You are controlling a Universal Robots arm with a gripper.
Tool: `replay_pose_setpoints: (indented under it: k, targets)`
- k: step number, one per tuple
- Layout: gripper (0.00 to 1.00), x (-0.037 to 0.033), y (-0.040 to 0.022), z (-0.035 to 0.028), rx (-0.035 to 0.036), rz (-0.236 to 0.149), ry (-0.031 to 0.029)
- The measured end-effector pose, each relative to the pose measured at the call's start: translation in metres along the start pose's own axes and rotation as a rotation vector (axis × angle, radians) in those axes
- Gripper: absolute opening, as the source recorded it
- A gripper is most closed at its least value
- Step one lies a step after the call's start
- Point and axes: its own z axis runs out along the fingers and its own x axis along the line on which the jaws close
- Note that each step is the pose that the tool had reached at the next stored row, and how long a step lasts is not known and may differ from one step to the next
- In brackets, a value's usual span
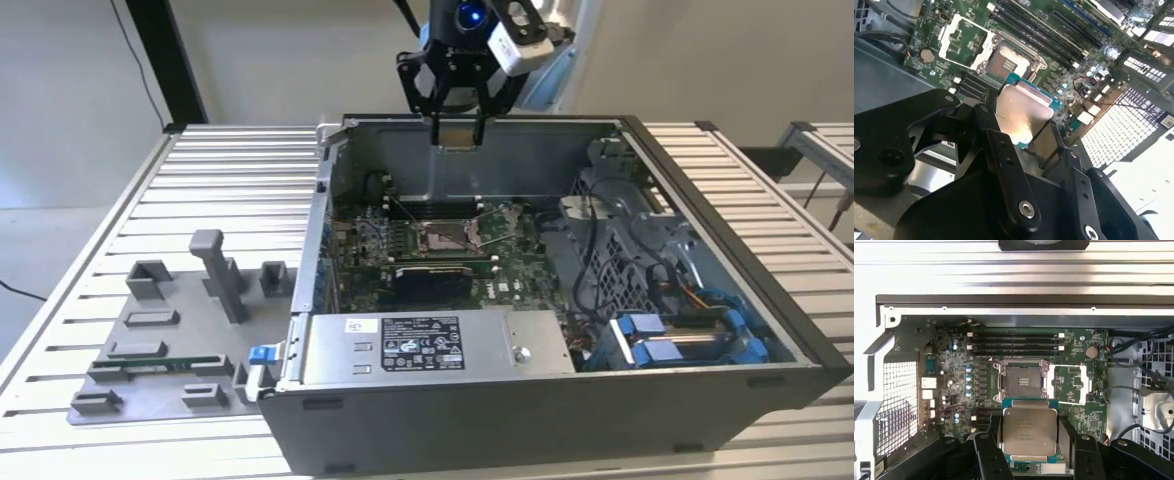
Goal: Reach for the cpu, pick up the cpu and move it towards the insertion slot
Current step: 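Pick up the cpu and move it towards the insertion slot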
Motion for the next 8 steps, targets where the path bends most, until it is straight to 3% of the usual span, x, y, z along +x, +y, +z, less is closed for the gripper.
replay_pose_setpoints:
  k: [8]
  targets:
    - [0.0,0.0004,0.0033,0.0005,0.0003,0.023,-0.0012]
